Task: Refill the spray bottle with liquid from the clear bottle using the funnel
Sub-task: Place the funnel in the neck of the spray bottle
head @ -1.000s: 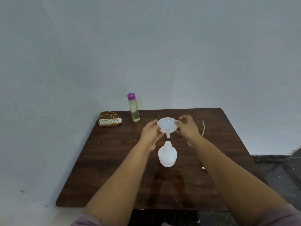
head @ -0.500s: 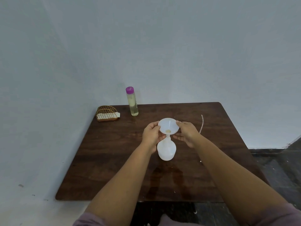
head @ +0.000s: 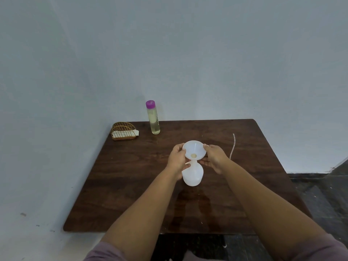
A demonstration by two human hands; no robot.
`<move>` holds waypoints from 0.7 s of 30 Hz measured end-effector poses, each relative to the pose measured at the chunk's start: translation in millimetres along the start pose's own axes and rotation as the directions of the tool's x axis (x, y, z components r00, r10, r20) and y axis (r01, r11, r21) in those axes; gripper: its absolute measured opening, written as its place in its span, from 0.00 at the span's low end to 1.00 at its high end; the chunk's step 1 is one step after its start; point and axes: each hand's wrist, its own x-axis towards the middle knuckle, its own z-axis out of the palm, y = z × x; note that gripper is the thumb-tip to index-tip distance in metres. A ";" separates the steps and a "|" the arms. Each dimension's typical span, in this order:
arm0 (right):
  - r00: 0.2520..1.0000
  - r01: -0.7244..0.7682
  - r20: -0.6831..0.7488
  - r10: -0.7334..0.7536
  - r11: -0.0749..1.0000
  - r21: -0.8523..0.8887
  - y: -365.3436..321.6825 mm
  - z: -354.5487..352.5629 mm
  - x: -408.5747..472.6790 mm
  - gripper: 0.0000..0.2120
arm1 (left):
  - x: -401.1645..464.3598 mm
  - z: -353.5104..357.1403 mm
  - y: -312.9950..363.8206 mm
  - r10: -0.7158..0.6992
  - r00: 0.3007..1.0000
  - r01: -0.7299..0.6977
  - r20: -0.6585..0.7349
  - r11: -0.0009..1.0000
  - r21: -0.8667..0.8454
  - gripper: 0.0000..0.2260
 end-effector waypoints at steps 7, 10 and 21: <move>0.999 -0.027 -0.026 0.026 1.000 -0.016 4.6 0.9 6.9 0.12 | 7.8 -5.3 -6.9 0.045 0.999 -0.045 -0.003 0.999 0.006 0.12; 0.999 -0.036 -0.041 0.035 0.999 -0.026 7.2 0.2 10.1 0.10 | 9.5 -6.6 -10.1 0.061 0.998 -0.062 0.020 0.998 0.023 0.14; 1.000 -0.008 -0.021 0.007 0.997 -0.078 10.7 -1.8 12.6 0.13 | 10.3 -7.7 -12.1 0.023 1.000 -0.023 -0.002 1.000 0.021 0.14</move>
